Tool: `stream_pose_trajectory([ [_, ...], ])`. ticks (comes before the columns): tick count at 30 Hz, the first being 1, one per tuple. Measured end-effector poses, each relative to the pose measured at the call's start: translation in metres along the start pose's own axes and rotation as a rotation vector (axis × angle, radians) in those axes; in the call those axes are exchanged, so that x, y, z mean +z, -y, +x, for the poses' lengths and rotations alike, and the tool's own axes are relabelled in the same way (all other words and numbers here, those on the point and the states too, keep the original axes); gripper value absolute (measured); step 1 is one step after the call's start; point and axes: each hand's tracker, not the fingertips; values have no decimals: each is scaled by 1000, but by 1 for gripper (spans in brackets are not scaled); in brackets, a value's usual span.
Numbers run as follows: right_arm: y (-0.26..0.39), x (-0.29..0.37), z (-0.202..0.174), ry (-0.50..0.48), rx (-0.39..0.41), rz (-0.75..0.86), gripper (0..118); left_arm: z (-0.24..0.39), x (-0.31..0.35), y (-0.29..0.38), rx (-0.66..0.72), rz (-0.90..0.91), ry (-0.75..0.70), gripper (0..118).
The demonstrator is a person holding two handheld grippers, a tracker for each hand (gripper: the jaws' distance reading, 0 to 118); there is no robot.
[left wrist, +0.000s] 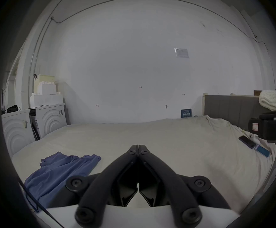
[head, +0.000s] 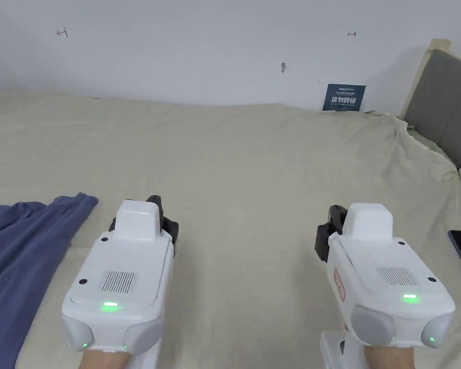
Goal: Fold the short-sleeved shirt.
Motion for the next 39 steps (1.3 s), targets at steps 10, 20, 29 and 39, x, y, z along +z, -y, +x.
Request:
stream_pose_trajectory([
  [10,3,6,-4,-3,9,-8,0,7,5,4,-3,-22,25,0],
  [20,-1,15,-15,-3,17,-1,0,5,6,3,0,-22,29,0],
  [29,-3,16,-15,-5,9,2,0,5,8,3,-2,-24,27,0],
  [39,-6,16,-16,-12,16,1,0,4,6,6,-9,-23,29,0],
])
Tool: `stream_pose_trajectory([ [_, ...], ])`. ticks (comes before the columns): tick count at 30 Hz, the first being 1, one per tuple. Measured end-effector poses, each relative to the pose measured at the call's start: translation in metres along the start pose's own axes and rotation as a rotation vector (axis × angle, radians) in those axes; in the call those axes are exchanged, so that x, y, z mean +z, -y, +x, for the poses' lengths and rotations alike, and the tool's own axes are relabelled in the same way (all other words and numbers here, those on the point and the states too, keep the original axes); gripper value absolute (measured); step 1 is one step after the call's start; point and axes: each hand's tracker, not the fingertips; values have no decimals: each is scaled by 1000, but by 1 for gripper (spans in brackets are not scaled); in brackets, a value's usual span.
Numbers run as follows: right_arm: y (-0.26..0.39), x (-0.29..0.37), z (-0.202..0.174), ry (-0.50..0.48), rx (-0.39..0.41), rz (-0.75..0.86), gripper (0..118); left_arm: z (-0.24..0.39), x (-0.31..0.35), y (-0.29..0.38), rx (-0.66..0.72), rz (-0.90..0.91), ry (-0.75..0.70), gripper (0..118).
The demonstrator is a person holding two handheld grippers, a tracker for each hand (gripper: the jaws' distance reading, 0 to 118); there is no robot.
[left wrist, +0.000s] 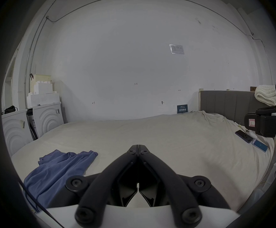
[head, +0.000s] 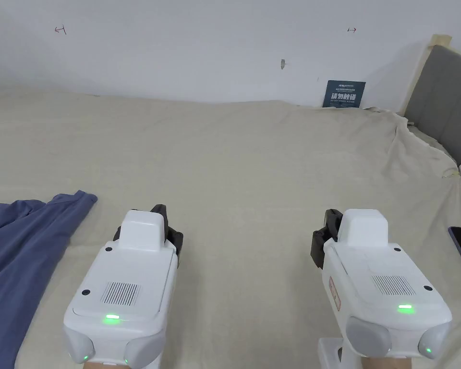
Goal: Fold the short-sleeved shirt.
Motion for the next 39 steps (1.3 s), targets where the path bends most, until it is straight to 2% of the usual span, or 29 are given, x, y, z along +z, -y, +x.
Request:
stream_pose_trajectory([
  [39,0,1,3,-11,17,1,0,4,-1,-3,-7,4,22,0],
])
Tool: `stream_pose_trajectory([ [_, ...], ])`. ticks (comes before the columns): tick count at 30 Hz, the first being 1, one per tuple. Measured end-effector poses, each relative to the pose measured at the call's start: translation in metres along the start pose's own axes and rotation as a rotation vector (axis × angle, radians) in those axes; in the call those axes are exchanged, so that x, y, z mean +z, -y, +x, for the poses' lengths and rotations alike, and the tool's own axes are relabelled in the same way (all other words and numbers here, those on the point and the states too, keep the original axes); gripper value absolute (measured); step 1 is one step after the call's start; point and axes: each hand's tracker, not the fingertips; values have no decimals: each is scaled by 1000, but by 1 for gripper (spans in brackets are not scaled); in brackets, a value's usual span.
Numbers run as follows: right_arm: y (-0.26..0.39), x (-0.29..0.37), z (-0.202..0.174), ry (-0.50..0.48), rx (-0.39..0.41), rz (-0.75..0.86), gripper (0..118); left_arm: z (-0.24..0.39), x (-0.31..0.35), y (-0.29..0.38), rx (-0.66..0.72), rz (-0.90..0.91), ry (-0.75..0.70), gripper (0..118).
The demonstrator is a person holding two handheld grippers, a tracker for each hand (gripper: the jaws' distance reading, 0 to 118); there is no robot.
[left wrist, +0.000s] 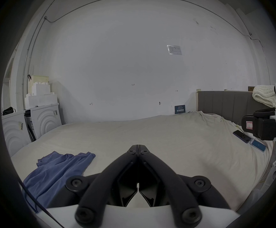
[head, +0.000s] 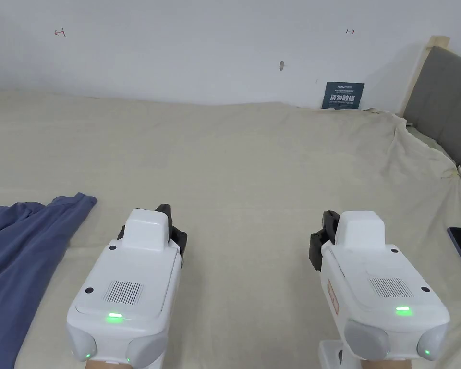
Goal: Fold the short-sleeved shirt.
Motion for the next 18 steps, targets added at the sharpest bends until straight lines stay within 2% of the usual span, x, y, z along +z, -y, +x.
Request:
stream_pose_trajectory([
  [8,-10,-9,-12,-35,12,14,0,-16,5,-1,7,5,-39,0],
  [18,-17,-29,-65,-198,28,44,0,-72,29,-1,24,7,-217,0],
])
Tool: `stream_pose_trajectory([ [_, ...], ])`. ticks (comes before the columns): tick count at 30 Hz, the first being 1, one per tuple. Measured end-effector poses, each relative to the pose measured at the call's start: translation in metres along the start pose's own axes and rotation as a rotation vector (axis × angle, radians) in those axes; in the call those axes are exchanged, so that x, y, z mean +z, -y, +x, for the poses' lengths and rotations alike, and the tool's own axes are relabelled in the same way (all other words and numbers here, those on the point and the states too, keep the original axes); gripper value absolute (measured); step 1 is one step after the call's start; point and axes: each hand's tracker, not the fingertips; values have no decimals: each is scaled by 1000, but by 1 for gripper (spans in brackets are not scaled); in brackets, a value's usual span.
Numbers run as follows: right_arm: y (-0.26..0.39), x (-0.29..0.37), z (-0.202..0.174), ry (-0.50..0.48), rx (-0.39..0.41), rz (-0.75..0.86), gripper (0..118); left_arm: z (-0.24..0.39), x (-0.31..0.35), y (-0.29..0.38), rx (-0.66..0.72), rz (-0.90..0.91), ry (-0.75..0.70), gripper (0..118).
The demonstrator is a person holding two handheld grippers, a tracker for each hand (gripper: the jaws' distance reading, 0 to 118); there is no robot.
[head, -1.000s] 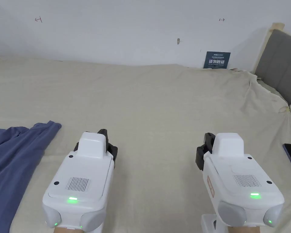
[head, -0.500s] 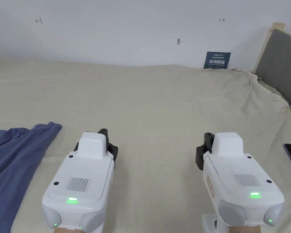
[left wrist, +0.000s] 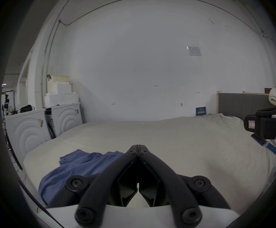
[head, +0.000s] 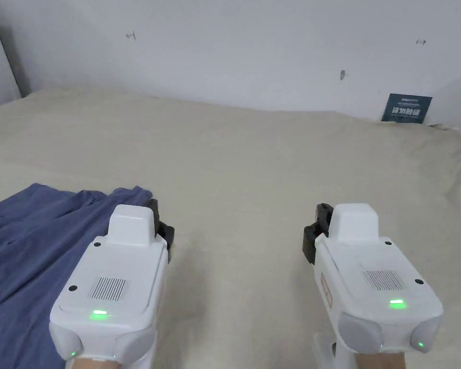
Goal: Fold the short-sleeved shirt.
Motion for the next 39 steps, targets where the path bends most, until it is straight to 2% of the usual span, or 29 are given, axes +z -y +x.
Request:
stream_pose_trajectory([
  [11,-1,-22,-60,-190,23,18,0,-65,28,11,18,-20,-200,0],
  [26,-2,-36,-122,-347,55,11,0,-115,48,31,58,-53,-368,1],
  [27,-2,-36,-123,-352,53,8,0,-117,48,31,61,-54,-370,9],
  [29,-2,-36,-125,-358,46,-1,0,-122,46,30,72,-66,-363,35],
  [30,-2,-36,-126,-364,45,-5,0,-124,43,29,78,-69,-359,54],
  [31,-2,-36,-127,-368,47,-5,0,-126,40,28,81,-76,-359,81],
  [33,-2,-35,-129,-373,56,-2,0,-131,33,27,79,-87,-361,116],
  [35,-4,-34,-129,-378,50,2,0,-134,28,23,75,-72,-397,118],
  [39,-13,-33,-132,-377,48,15,0,-153,1,15,107,-102,-380,118],
])
